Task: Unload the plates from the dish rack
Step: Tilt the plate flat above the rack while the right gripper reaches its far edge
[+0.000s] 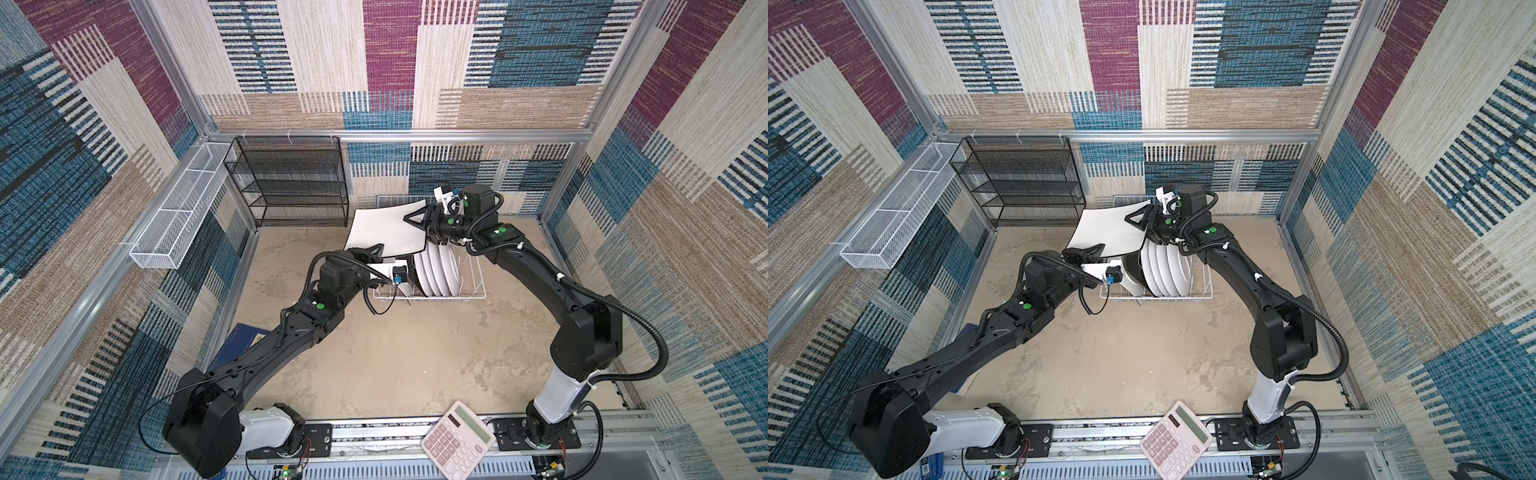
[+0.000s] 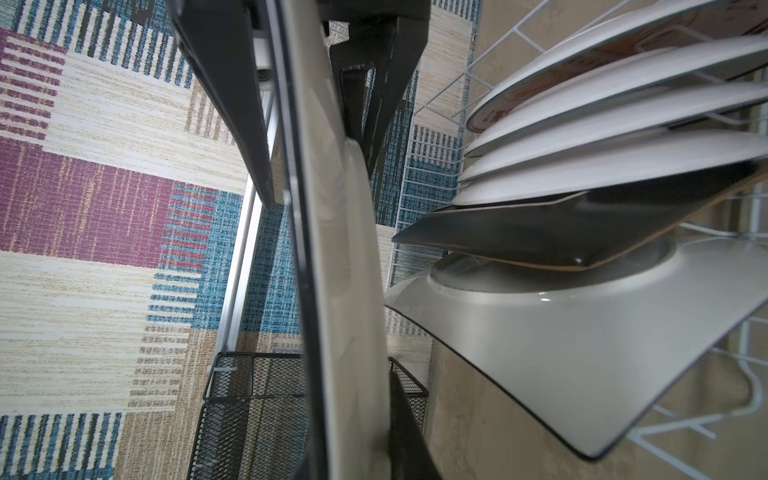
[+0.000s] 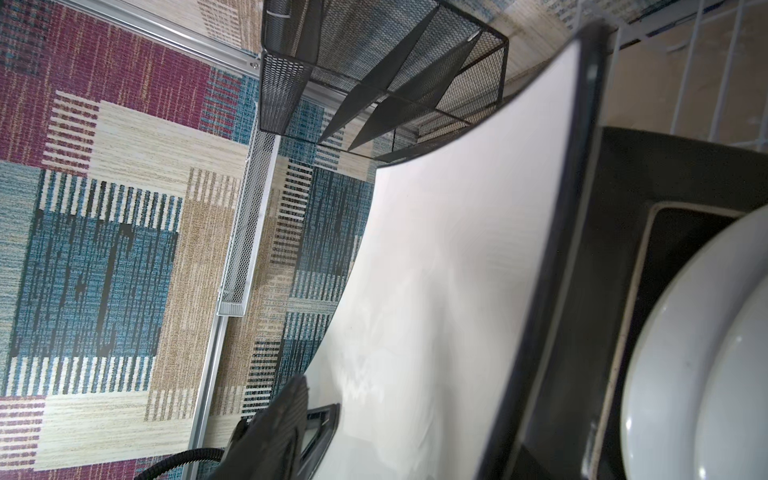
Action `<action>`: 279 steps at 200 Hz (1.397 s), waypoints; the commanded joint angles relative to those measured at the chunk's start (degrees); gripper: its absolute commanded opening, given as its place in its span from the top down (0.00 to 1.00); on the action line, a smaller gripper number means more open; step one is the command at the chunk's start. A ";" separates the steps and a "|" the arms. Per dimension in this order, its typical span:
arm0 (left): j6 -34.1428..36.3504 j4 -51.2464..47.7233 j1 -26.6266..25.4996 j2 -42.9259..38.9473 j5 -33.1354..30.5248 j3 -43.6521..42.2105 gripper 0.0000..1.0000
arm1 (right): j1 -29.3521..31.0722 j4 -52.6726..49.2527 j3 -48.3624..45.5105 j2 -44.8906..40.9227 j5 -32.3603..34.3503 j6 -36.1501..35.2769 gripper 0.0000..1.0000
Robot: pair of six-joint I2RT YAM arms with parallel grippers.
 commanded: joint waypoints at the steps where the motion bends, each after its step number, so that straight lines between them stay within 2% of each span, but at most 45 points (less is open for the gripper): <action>1: 4.07 12.27 -0.21 0.57 -0.19 0.05 1.00 | 0.40 -0.37 1.38 0.73 -2.84 0.39 0.48; 17: 3.46 13.54 -0.29 0.86 -0.51 -0.13 1.00 | 0.59 -0.39 1.24 0.59 -2.79 0.36 0.50; 125: 0.47 13.40 -0.30 1.37 -3.76 0.00 1.00 | 0.37 3.55 -0.96 -0.67 -3.76 1.46 1.00; 140: -1.01 10.53 -0.30 1.20 -4.64 0.88 1.00 | -0.01 4.50 -0.96 -1.10 -3.44 1.64 1.00; 152: -2.67 9.27 -0.30 0.74 -4.73 0.87 0.91 | -0.49 6.05 -1.69 -1.72 -2.87 1.84 1.00; 199: -8.29 6.23 -0.30 -1.78 -3.63 0.40 0.36 | -3.58 10.30 -1.67 -2.33 -3.80 4.49 1.00; 209: -9.92 4.95 -0.30 -2.56 -3.29 0.53 0.27 | -4.15 11.54 -1.71 -2.43 -4.23 4.93 1.00; 225: -12.38 1.94 -0.30 -4.50 -2.08 0.97 0.21 | -4.93 13.52 -2.09 -3.17 -4.37 5.43 1.00; 248: -21.58 -5.31 -0.21 -8.43 -0.10 3.00 0.18 | -6.18 14.62 -4.54 -4.41 -2.63 5.40 1.00; 279: -37.05 -23.51 1.50 -10.02 5.98 12.80 0.16 | -7.47 14.28 -5.62 -5.05 -1.80 3.77 1.00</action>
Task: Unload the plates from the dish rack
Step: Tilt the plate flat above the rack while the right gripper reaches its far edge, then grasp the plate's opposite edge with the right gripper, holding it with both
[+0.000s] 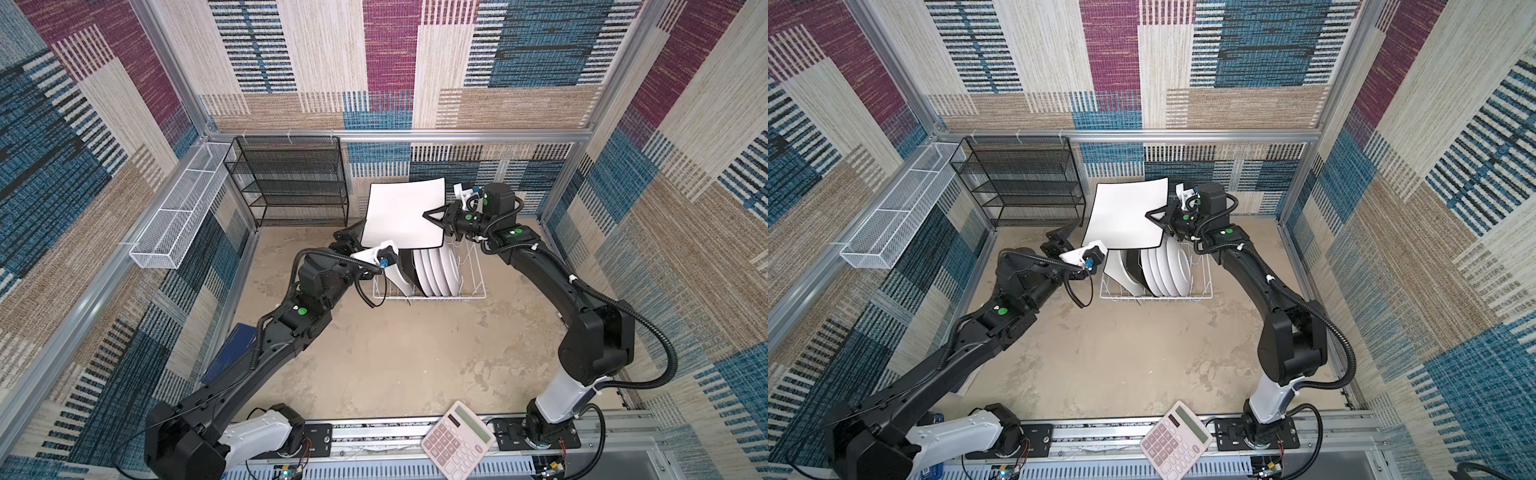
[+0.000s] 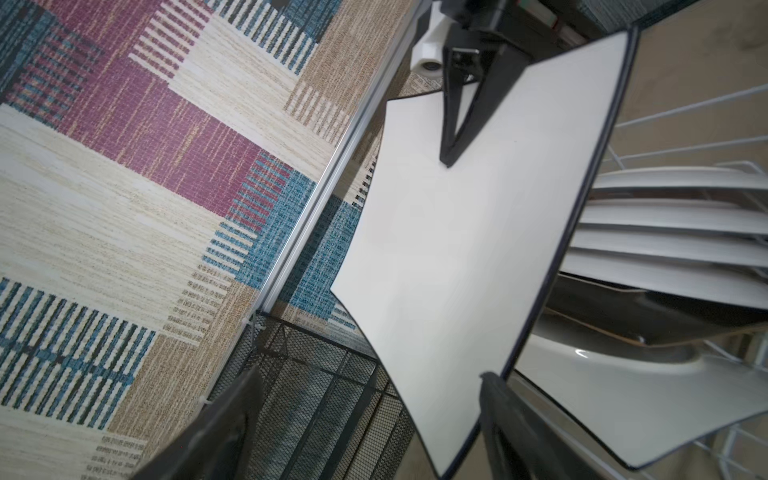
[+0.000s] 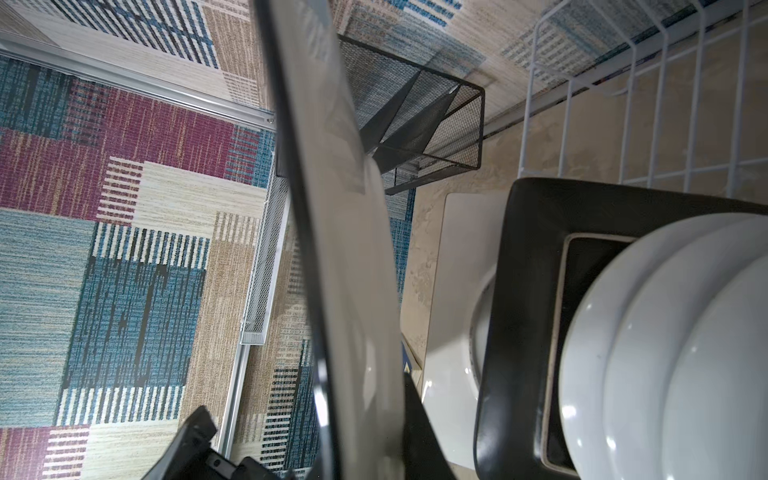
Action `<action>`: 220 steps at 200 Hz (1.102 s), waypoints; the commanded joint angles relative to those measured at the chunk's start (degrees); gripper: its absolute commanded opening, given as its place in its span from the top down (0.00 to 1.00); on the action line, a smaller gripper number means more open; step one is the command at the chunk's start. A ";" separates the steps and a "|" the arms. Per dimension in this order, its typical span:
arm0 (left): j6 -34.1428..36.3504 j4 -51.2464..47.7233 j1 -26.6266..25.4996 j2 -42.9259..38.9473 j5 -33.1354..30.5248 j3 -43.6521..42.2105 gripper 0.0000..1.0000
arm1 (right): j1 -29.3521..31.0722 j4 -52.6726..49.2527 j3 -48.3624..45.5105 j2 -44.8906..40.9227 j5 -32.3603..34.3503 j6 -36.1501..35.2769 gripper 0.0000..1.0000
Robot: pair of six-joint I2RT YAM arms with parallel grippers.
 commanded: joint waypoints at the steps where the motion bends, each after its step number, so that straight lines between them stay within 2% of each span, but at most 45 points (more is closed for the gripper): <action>1: -16.20 -14.81 1.29 -0.46 5.90 6.07 0.15 | -0.56 8.38 -0.26 -1.39 0.01 -1.27 1.00; 35: -29.47 -21.88 4.14 1.74 11.30 13.65 0.11 | -0.95 8.45 -0.75 -2.32 1.50 -5.31 1.00; 64: -43.03 -28.95 9.32 6.97 20.19 22.15 0.11 | -1.27 11.21 -2.96 -3.82 2.34 -7.76 1.00; 111: -62.55 -25.34 17.88 13.93 35.15 25.09 0.11 | -1.97 16.03 -6.31 -5.01 -0.94 -8.74 1.00; 153: -72.78 -22.55 21.86 22.44 53.43 27.74 0.11 | -2.15 20.64 -7.66 -4.75 -4.99 -8.57 1.00; 220: -81.96 -20.92 21.88 32.43 61.25 33.80 0.12 | -2.22 26.14 -7.87 -2.35 -10.05 -5.92 1.00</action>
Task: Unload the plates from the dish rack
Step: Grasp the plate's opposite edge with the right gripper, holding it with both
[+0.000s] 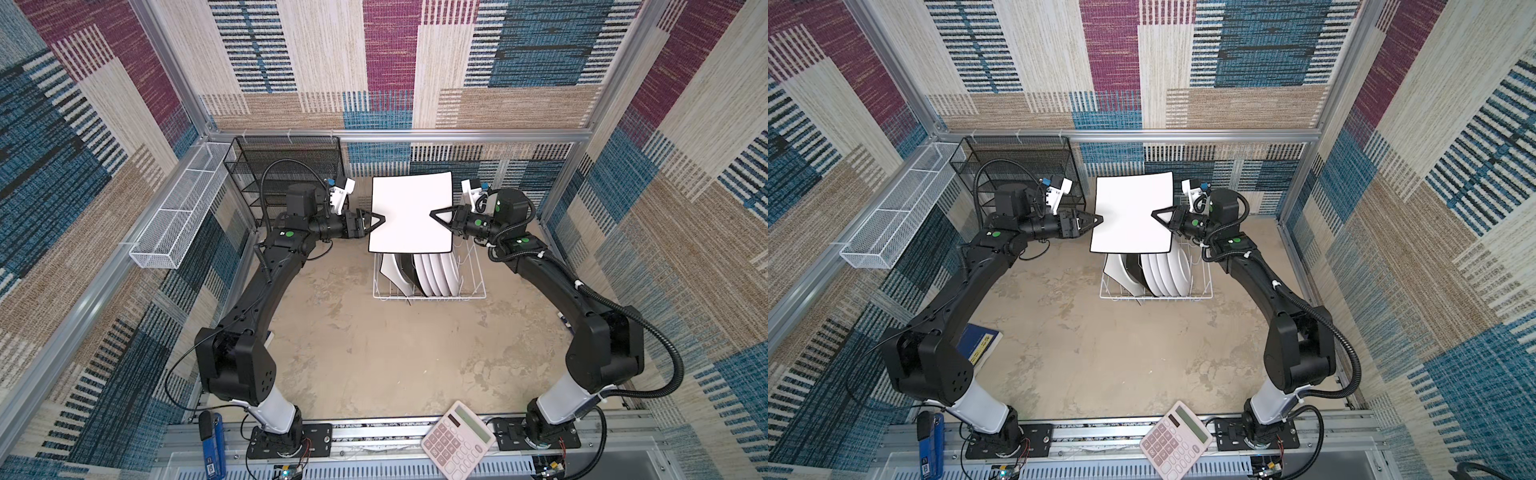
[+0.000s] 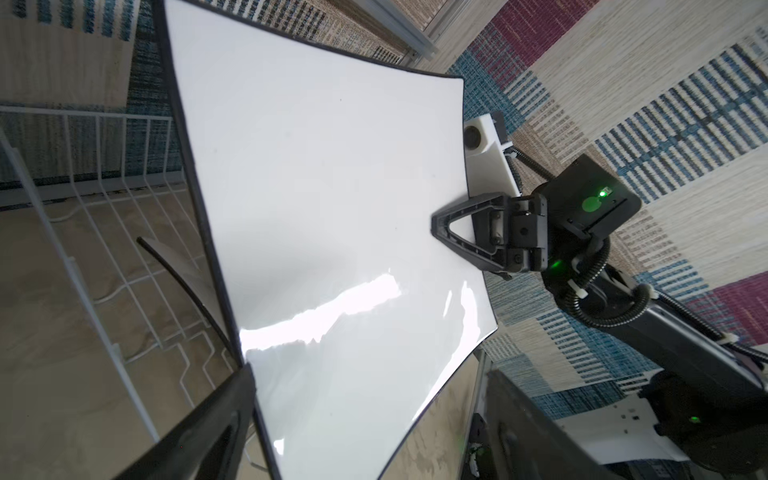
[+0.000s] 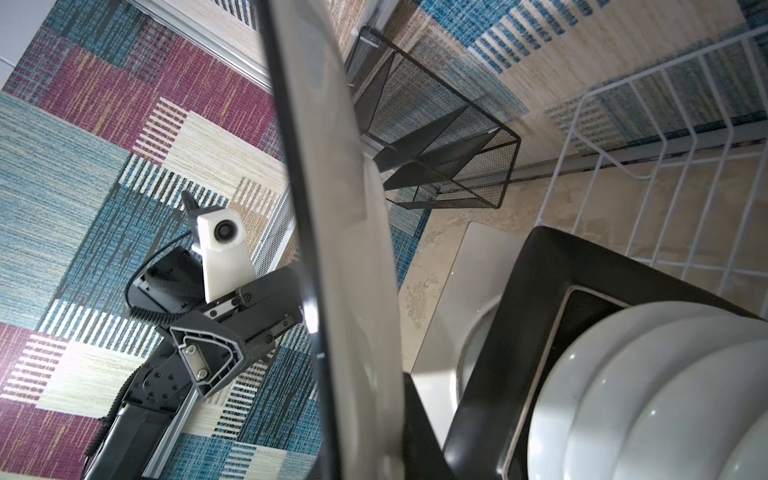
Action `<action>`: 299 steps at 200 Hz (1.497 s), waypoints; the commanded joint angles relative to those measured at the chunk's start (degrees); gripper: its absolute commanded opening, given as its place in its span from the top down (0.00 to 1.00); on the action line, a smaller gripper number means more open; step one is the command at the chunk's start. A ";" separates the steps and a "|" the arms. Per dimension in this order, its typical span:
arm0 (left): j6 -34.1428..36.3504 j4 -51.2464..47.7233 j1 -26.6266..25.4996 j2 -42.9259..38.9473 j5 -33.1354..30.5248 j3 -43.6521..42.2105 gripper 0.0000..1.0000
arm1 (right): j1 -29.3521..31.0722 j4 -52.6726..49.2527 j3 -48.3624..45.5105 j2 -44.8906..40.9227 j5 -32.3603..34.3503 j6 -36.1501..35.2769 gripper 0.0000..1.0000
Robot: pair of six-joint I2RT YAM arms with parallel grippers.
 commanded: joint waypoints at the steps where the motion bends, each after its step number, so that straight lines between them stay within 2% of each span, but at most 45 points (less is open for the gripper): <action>1: -5.87 1.76 -0.03 2.26 5.22 2.10 0.13 | 0.00 11.46 0.13 0.70 -4.33 2.23 1.00; 41: -7.99 1.76 -0.29 5.65 7.99 3.81 0.20 | 0.04 12.89 1.27 2.88 -6.94 3.25 1.00; 56: -6.29 -0.81 -0.05 6.00 8.40 4.58 0.21 | -0.02 12.53 1.74 2.60 -7.11 2.17 1.00; 74: -0.06 -7.96 0.40 4.61 5.97 6.60 0.20 | -0.34 7.19 4.20 1.98 -5.96 -1.91 1.00; 111: 4.42 -13.93 1.41 1.29 3.14 7.44 0.17 | -0.49 5.33 5.06 1.39 -5.36 -3.60 1.00; 142: 5.34 -14.42 2.34 -0.81 0.24 5.30 0.15 | -0.50 6.26 3.77 0.83 -5.95 -3.57 1.00; 176: 5.30 -15.85 2.87 0.95 -1.31 6.12 0.15 | -0.49 6.09 3.67 0.40 -6.21 -4.10 1.00; 255: -2.53 -6.83 2.31 5.92 4.92 6.36 0.19 | 1.15 10.88 2.79 3.15 -8.99 -1.23 1.00; 299: -3.83 -2.98 1.39 6.59 9.26 5.65 0.31 | 1.34 15.55 2.45 4.98 -11.19 2.72 1.00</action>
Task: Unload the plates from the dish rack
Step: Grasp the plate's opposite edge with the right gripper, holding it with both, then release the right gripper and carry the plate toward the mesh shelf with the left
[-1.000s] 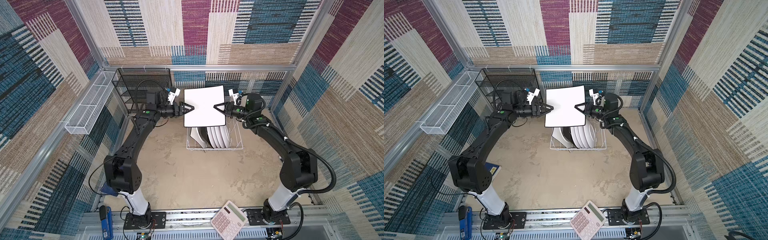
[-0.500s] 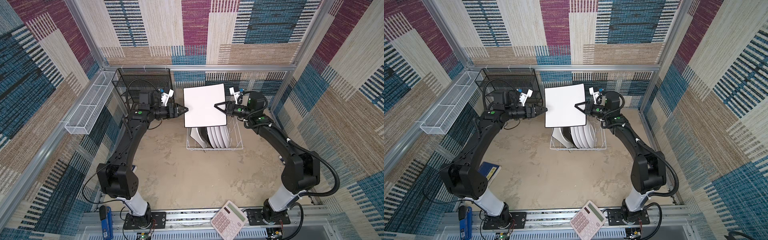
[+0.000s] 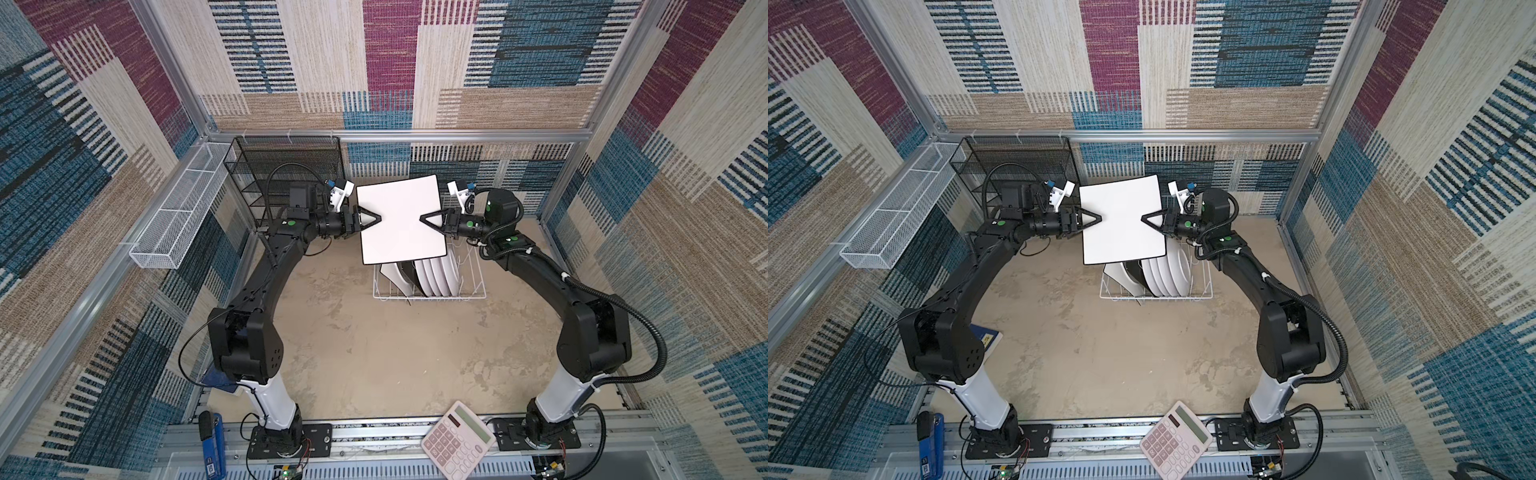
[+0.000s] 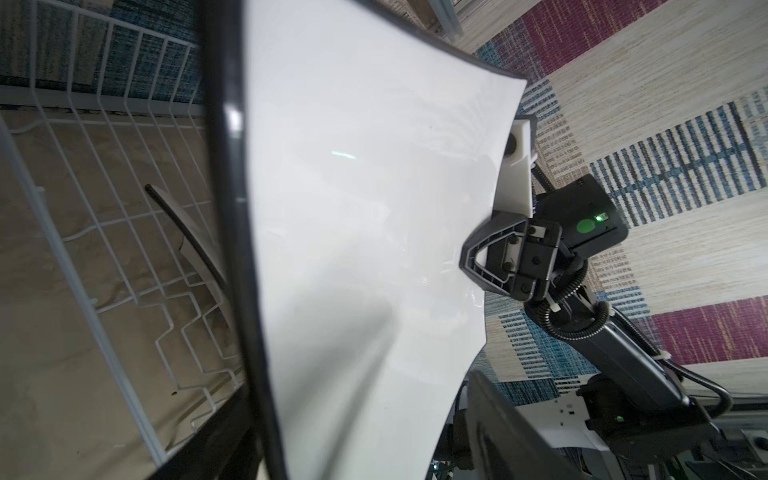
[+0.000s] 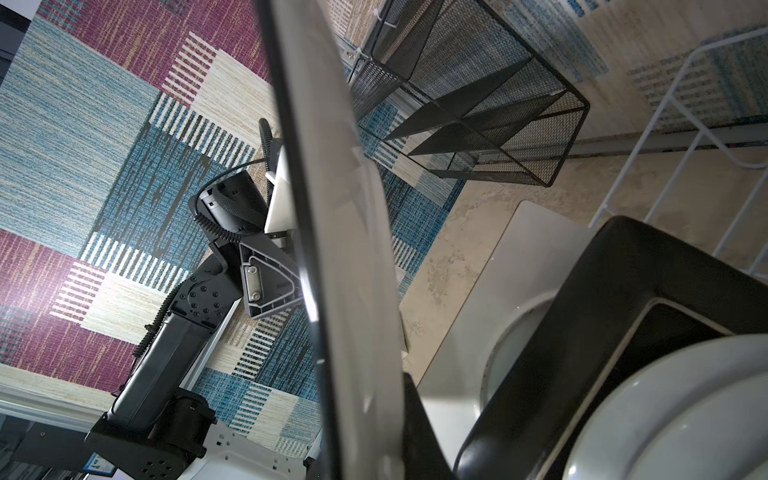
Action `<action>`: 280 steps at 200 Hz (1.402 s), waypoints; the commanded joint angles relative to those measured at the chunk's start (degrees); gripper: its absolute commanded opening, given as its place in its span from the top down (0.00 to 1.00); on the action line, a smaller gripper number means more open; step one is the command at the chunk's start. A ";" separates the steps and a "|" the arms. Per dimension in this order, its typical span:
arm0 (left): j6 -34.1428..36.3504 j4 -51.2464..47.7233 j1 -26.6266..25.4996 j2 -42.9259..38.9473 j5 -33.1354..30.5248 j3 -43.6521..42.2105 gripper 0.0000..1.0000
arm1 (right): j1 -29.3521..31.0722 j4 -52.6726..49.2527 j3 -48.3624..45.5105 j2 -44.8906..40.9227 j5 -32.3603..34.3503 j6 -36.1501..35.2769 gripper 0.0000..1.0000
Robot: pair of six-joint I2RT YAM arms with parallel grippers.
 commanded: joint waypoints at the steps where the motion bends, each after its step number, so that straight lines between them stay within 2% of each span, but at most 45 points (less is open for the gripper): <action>1: -1.41 4.67 -0.39 0.05 4.11 -0.38 0.32 | 0.14 11.30 0.50 0.36 -3.19 4.09 1.00; 74: -3.50 9.43 -1.05 0.18 7.88 -1.20 0.63 | 0.81 16.85 -1.38 1.06 -3.64 6.69 1.00; 119: -6.08 13.30 -1.09 -0.51 8.51 -3.30 0.88 | 0.78 18.87 -2.06 2.03 -3.67 7.66 1.00; 132: -6.94 14.23 -1.09 -0.48 8.60 -3.70 0.98 | 0.83 18.90 -2.09 2.28 -3.76 7.73 0.97; 136: -7.19 14.49 -1.09 -0.51 8.58 -3.79 1.00 | 0.81 18.88 -2.19 2.30 -3.68 7.75 0.94; 180: -8.66 15.52 -0.92 -1.02 7.17 -4.33 1.00 | 0.77 18.53 -3.11 2.07 -1.31 7.64 0.76; 201: -8.52 14.96 -0.66 -1.50 7.03 -3.83 1.00 | 0.83 15.99 -3.07 1.30 1.17 5.48 0.56; 246: -10.32 16.67 0.13 -3.29 5.70 -4.15 1.00 | 0.77 11.86 -2.33 -0.11 5.03 1.49 0.32; 249: -10.44 16.95 0.21 -3.41 5.70 -4.17 1.00 | 0.70 11.20 -2.28 -0.28 5.45 0.98 0.27; 259: -11.32 17.68 0.48 -3.78 5.61 -4.11 1.00 | 0.73 9.12 -1.75 -0.74 6.65 -1.18 0.22; 280: -12.16 18.06 1.32 -4.46 5.48 -3.26 1.00 | 0.72 0.33 1.23 -1.87 9.41 -8.53 0.01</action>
